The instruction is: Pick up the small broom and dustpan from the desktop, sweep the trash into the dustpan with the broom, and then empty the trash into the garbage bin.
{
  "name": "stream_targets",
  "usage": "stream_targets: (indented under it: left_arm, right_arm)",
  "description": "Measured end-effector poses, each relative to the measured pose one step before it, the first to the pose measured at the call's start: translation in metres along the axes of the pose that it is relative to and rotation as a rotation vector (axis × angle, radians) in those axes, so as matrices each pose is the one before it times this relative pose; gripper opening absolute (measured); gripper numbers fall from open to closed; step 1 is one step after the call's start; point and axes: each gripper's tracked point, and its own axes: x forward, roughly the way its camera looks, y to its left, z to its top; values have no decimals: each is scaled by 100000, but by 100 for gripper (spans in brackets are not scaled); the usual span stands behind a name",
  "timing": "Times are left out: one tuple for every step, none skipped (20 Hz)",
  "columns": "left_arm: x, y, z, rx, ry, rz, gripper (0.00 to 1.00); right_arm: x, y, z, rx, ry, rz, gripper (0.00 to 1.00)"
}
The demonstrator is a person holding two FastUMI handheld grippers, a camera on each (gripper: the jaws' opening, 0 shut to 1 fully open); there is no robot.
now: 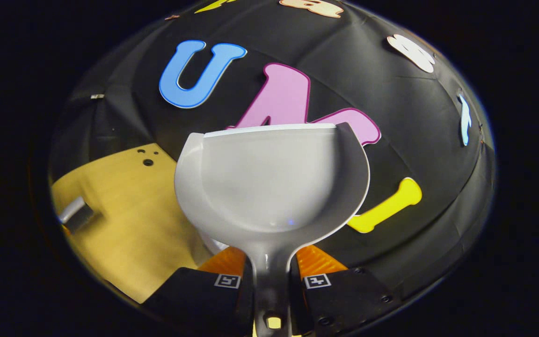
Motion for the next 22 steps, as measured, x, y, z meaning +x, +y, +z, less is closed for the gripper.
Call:
stream_targets:
  left_arm:
    - [109,307,-531,-352,267,297,31]
    - [-69,413,-476,-665,263,441,27]
    - [-14,510,-436,-1023,23,1008,28]
    - [-179,536,-280,-1253,-468,706,28]
    - [-193,426,-359,-1322,-564,228,27]
    - [-180,437,-271,-1269,-350,382,28]
    - [-203,663,-340,-1092,-253,637,28]
    - [-255,645,-287,-913,-6,825,28]
    - [-41,623,-332,-584,-176,835,28]
    - [-87,614,-194,-367,-291,896,28]
    - [120,637,-269,126,-146,994,27]
    - [90,623,-256,564,388,1289,27]
    - [286,713,-447,823,958,1667,31]
    - [141,528,-216,1078,816,1378,27]
    - [237,267,-318,1112,856,1244,28]
    - [190,192,-126,1272,824,611,27]
    - [279,-30,-179,1377,1029,408,27]
    - [358,-21,-182,1526,1415,197,31]
    - [493,-271,70,1733,1260,-272,31]
    - [453,-172,208,1828,1162,-360,31]
    - [492,-214,-74,1994,1004,-393,28]
    - [596,-302,218,2264,573,-564,28]
  right_arm:
    - [289,628,-244,3871,723,4764,34]
    - [182,151,133,2191,828,4317,34]
    - [79,250,-167,1445,2099,4224,34]
    - [-281,257,13,1878,2563,4965,34]
    - [-227,372,-162,2052,1892,5128,34]
    - [-425,263,169,977,1555,4061,34]
    - [-226,-138,-35,-363,1363,2920,34]
    - [-115,-229,-267,-837,1686,2270,29]
    - [-100,-114,-390,-398,2080,2460,29]
    - [44,-65,-100,346,1725,2651,34]
    - [227,-386,-275,764,1738,2214,34]
    - [714,-177,-244,783,2195,1727,34]
    - [373,-491,-429,955,3348,1709,34]
    - [803,138,-272,1690,3705,1836,29]
    - [582,-240,-306,2508,3649,1831,34]
    - [-99,-305,334,2684,3510,1475,34]
    - [-684,502,353,2388,3329,764,34]
    - [135,-262,737,2781,3631,576,34]
    - [65,-87,645,3488,2809,558,34]
    - [-55,-221,293,3637,2257,308,34]
    - [-123,-370,591,3139,2117,-131,34]
    - [125,-241,156,2755,1599,-452,39]
